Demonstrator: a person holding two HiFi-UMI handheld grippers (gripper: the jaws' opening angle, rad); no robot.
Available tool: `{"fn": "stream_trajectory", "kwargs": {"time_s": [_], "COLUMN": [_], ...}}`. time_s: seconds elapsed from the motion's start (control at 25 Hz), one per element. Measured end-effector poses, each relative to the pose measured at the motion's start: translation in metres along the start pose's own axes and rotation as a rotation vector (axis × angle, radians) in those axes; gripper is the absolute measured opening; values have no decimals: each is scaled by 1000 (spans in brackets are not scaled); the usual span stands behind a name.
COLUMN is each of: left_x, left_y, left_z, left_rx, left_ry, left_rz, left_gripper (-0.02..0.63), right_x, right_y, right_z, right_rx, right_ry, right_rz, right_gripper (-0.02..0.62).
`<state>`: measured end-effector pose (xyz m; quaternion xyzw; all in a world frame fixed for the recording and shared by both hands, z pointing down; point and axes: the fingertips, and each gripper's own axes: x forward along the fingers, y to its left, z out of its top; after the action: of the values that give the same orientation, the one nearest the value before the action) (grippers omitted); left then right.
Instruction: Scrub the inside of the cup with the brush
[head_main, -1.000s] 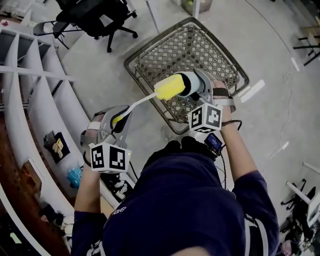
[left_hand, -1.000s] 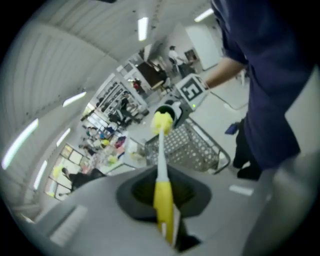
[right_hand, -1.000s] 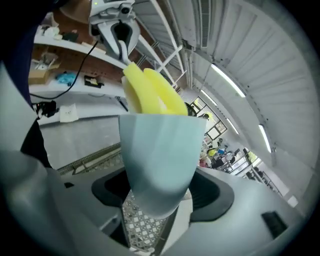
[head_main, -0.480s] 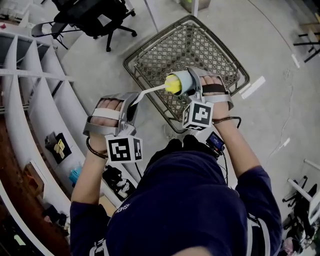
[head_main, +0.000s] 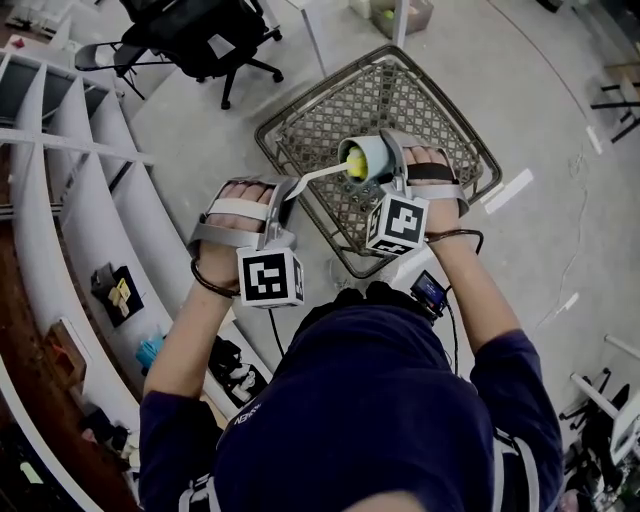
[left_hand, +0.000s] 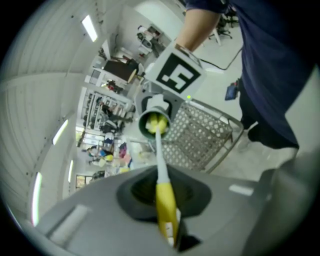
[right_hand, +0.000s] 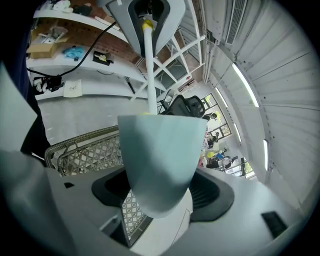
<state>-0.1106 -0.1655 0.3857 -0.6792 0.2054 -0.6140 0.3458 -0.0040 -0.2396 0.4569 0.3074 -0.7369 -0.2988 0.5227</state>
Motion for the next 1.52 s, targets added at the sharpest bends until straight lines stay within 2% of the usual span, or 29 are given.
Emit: {"fn": "stream_trajectory", "kwargs": {"time_s": [0.12, 0.24, 0.48, 0.56, 0.72, 0.84, 1.0, 1.12, 1.24, 1.4, 1.52], "left_x": [-2, 1, 20, 21, 16, 14, 24, 23, 15, 0, -2], "left_y": [8, 18, 6, 0, 7, 13, 17, 25, 30, 28, 18], "left_z": [5, 2, -13, -10, 7, 11, -7, -10, 1, 26, 30], "left_rx": [-6, -36, -54, -36, -13, -67, -203, -243, -193, -30, -13], "left_ry": [-36, -21, 43, 21, -55, -72, -6, -1, -28, -107, -133], "left_rz": [24, 33, -47, -66, -29, -32, -87, -104, -75, -21, -27], "left_gripper": [29, 29, 28, 29, 29, 28, 31, 34, 34, 29, 33], "right_x": [4, 4, -2, -2, 2, 4, 3, 3, 5, 7, 6], "right_y": [-3, 0, 5, 2, -4, -4, 0, 0, -6, -17, -21], "right_z": [0, 2, 11, 11, 0, -3, 6, 9, 6, -3, -4], "right_rx": [2, -14, -37, -35, -12, -2, -16, -23, -20, 7, 22], "right_ry": [4, 5, -11, -10, 7, 17, 3, -2, 6, 14, 12], "right_rz": [2, 10, 10, 10, 16, 23, 27, 20, 11, 2, -5], "right_gripper": [351, 350, 350, 350, 350, 351, 350, 350, 350, 350, 350]}}
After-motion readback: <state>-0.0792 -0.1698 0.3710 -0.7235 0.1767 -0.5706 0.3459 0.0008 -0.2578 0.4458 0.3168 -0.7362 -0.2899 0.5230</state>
